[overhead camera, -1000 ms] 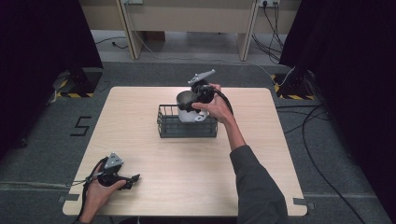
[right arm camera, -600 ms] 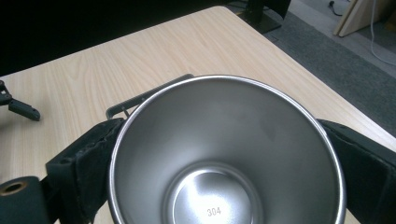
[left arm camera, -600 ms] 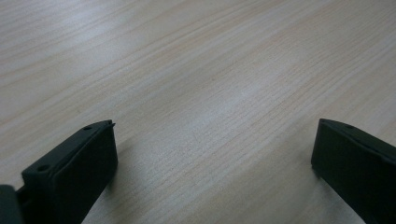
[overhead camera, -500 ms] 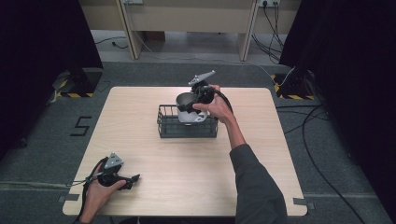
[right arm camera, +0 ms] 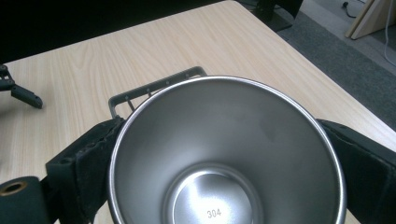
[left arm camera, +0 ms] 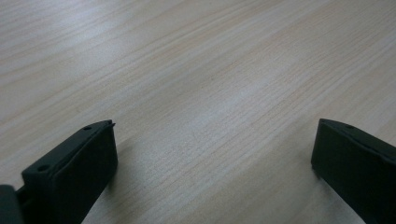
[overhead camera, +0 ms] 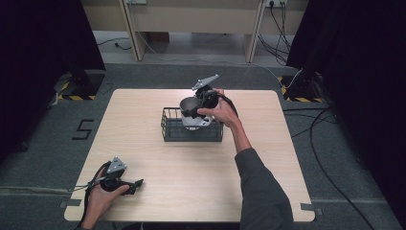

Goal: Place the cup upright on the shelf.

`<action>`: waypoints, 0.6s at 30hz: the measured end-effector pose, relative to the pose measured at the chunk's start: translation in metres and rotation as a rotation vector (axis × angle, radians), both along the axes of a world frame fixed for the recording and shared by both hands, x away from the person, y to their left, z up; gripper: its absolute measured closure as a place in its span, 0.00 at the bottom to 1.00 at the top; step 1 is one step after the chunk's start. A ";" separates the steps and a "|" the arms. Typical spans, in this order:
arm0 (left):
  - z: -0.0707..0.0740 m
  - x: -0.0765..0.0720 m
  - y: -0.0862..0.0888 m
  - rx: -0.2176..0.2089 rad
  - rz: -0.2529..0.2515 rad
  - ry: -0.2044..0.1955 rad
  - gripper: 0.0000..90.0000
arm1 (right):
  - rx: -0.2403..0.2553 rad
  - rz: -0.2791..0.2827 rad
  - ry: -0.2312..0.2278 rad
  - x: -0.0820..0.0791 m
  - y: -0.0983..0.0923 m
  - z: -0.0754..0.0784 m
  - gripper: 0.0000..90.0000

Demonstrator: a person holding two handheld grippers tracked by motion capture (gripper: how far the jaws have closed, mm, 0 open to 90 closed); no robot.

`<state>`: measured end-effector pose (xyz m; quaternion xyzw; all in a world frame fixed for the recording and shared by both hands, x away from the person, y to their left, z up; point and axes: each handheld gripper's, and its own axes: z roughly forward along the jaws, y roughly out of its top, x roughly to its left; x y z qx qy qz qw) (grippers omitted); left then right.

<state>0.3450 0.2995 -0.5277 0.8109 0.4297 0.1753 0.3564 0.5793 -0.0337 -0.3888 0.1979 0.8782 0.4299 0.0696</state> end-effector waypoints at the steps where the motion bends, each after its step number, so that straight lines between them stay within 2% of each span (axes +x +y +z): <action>1: 0.000 0.000 0.000 0.000 0.001 -0.002 0.00 | -0.002 0.002 0.003 0.000 0.000 -0.002 0.07; 8: 0.000 0.000 0.000 0.000 0.001 -0.002 0.00 | 0.007 -0.002 0.003 -0.001 0.000 -0.005 0.07; 14: 0.000 0.000 0.000 0.000 0.001 -0.002 0.00 | -0.045 0.003 -0.008 -0.003 0.005 -0.010 0.07; 18: 0.000 0.000 0.000 0.000 0.001 -0.002 0.00 | -0.044 0.008 -0.015 -0.002 0.005 -0.011 0.06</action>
